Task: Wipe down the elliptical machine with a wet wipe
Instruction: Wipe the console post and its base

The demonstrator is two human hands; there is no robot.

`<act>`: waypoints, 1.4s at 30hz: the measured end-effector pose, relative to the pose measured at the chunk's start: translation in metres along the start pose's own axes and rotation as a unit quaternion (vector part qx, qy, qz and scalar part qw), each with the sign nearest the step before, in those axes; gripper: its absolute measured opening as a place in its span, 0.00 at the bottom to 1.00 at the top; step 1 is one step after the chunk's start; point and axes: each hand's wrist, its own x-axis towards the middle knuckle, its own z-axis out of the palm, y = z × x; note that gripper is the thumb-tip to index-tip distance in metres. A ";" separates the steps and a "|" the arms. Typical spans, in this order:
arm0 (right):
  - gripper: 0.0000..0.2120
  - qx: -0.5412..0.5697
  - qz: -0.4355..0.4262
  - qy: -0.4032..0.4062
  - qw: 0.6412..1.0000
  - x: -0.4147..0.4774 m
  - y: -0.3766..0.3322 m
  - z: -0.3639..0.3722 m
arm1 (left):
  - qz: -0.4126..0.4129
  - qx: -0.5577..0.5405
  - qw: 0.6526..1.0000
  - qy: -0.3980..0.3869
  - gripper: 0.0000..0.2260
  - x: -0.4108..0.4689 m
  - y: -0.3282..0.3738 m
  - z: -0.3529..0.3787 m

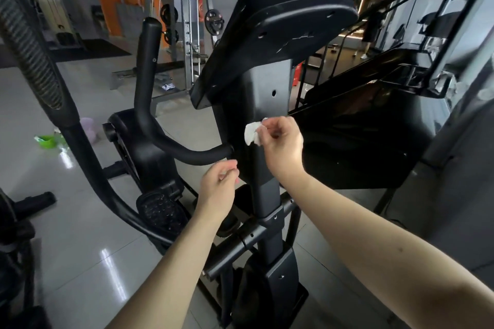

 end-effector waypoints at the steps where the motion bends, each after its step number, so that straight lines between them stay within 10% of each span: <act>1: 0.02 -0.013 -0.009 0.003 1.000 -0.006 0.003 0.003 | -0.002 0.008 1.000 -0.007 0.10 0.000 -0.003 -0.004; 17: 0.08 -0.048 0.200 -0.022 0.978 -0.059 0.081 0.002 | 0.002 0.108 0.992 -0.067 0.13 -0.001 -0.023 0.004; 29: 0.03 0.110 0.223 -0.048 0.968 0.041 0.139 -0.045 | 0.186 0.224 0.946 0.145 0.09 0.000 -0.010 0.087; 42: 0.06 0.192 0.015 -0.224 0.955 0.023 0.129 -0.067 | 0.031 0.215 0.908 0.358 0.10 -0.016 -0.013 0.147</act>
